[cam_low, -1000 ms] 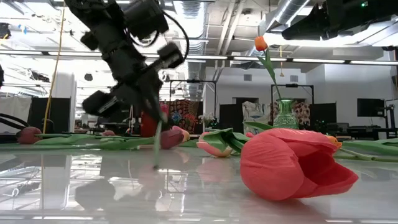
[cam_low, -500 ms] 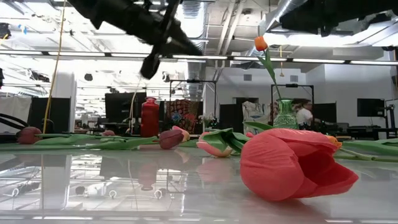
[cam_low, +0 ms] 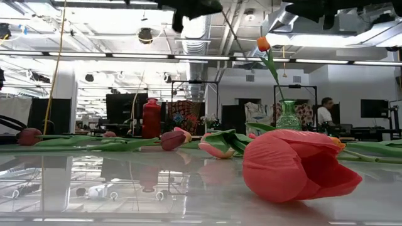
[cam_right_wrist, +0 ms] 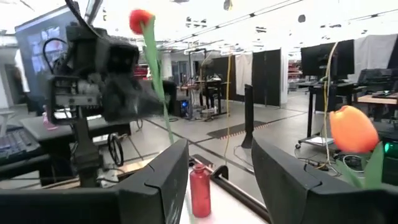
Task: Sort flowers into vase by color
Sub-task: Put the orange flower into the green vase
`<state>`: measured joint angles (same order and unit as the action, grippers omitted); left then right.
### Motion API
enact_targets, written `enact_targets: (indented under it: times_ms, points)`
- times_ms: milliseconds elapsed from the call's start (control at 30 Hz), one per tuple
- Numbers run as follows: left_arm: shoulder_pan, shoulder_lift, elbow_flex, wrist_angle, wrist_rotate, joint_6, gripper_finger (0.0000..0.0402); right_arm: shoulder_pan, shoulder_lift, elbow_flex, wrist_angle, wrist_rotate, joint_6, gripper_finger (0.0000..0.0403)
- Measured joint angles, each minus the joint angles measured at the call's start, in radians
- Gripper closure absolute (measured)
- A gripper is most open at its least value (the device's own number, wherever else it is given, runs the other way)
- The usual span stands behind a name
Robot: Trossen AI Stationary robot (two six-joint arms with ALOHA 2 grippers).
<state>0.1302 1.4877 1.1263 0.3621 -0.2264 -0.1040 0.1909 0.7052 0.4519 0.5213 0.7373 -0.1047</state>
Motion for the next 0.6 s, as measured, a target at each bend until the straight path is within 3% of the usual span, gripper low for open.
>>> enact_targets:
  times_ms: [200,600]
  points:
    - [0.019,0.144,0.173,-0.001,0.068,0.149,0.0401,-0.018,-0.008,0.001,0.017,0.002,0.0,0.02]
    - [0.074,0.473,0.495,-0.012,0.09,0.243,0.0401,0.015,-0.104,0.0,0.04,0.0,-0.069,0.02]
